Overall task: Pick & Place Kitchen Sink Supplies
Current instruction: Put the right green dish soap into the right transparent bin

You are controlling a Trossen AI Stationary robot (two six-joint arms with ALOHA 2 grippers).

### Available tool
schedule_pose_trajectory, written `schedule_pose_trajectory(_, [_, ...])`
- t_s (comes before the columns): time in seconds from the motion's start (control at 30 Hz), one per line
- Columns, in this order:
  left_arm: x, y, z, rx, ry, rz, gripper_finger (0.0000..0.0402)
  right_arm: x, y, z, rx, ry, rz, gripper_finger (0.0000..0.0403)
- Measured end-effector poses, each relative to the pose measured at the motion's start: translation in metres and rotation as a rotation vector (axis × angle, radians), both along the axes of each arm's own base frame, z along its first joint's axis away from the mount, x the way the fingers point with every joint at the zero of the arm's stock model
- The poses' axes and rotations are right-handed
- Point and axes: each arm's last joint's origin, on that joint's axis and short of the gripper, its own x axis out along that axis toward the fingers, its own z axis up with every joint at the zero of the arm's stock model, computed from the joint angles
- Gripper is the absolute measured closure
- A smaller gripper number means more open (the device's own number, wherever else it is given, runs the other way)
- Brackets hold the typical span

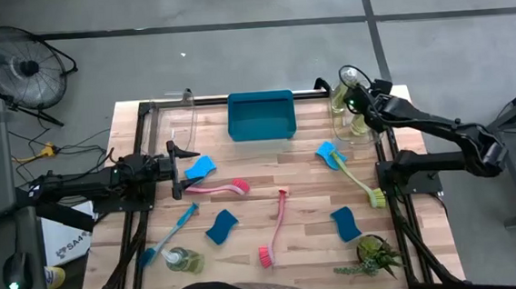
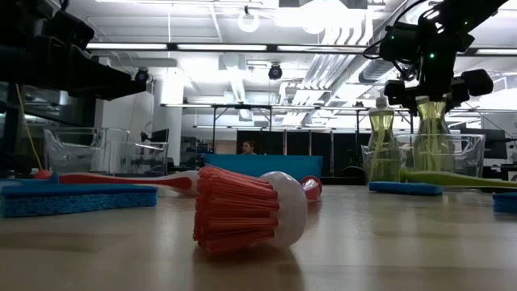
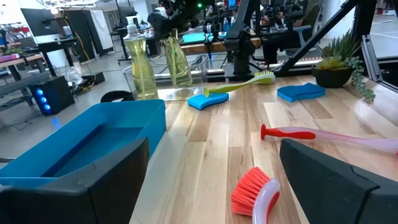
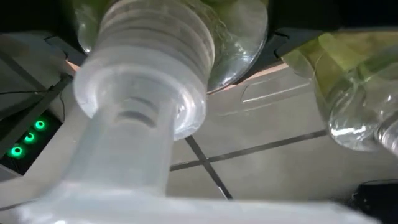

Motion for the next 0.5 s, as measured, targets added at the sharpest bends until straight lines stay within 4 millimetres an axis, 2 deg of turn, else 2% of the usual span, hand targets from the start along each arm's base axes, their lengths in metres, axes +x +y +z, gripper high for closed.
schedule_pose_trajectory(0.27, [0.0,0.0,0.0,0.0,0.0,0.0,0.0046,-0.005,-0.008,-0.003,-0.019,0.043,-0.071,0.0139])
schedule_pose_trajectory(0.5, [0.0,0.0,0.0,0.0,0.0,0.0,0.0046,0.004,-0.019,-0.011,-0.042,0.104,-0.085,0.0139])
